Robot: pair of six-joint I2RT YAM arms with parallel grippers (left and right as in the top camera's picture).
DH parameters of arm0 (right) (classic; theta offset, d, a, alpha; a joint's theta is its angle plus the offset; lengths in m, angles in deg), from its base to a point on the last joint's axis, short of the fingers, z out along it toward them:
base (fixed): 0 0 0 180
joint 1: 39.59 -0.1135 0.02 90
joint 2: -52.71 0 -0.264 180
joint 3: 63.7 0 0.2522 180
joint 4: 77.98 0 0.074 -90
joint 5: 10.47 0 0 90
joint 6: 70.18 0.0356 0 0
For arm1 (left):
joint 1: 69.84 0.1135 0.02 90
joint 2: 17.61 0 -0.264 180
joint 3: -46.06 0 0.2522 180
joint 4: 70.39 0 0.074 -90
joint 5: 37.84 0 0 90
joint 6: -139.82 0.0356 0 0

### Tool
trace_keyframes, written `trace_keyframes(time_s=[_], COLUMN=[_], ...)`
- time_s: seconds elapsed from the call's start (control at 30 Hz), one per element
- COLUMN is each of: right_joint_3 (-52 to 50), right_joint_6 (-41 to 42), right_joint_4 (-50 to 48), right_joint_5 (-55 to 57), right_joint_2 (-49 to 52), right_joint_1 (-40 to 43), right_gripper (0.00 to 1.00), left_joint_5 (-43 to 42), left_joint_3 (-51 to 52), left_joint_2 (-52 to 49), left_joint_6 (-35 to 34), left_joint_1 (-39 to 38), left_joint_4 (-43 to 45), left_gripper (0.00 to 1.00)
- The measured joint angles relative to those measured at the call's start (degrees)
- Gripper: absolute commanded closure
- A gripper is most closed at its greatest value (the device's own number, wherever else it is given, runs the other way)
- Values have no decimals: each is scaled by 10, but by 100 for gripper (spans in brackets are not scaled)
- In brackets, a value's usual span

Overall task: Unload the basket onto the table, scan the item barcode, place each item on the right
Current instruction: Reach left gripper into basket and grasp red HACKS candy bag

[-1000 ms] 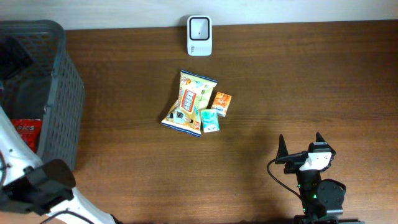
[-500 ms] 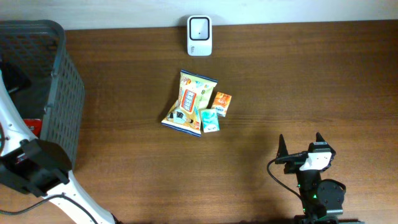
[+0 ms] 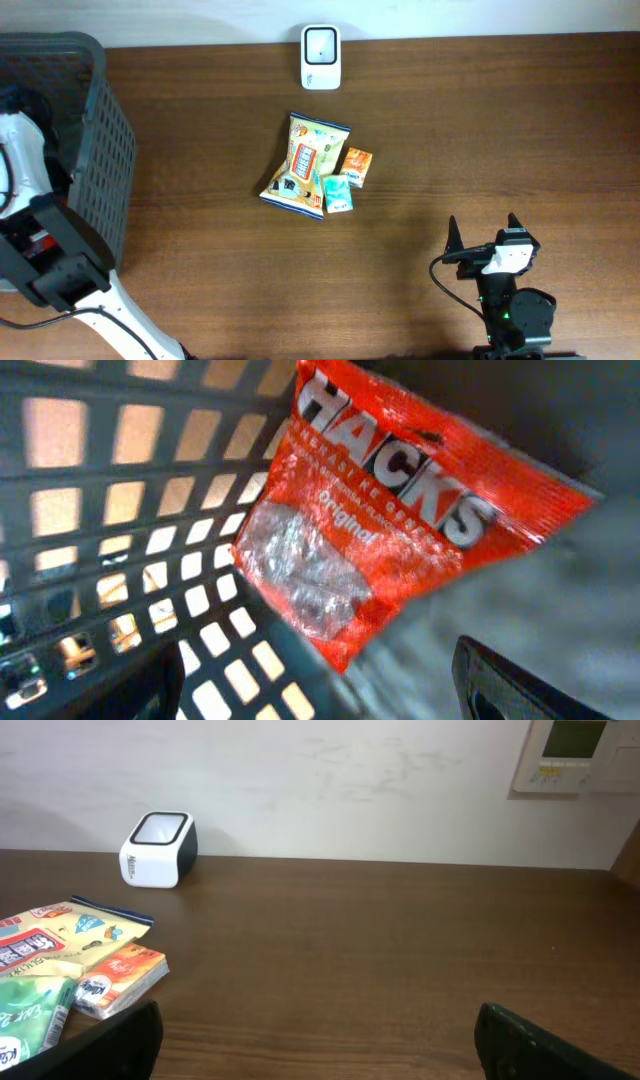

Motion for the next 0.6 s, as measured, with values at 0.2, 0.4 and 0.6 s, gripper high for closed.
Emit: trace_keyframes(time_s=[0.2, 0.4, 0.6], right_joint_3=[0, 0, 0], right_joint_6=[0, 0, 0], right_joint_4=[0, 0, 0], right_joint_5=[0, 0, 0], right_joint_2=[0, 0, 0], right_joint_1=[0, 0, 0], right_gripper=[1, 1, 1], left_joint_5=[7, -123, -125], left_joint_3=[72, 113, 120], left_joint_2=[0, 1, 4], left_joint_6=[2, 65, 125], left_joint_1=[13, 26, 26], left_joint_4=[95, 175, 203], left_gripper=[21, 18, 39])
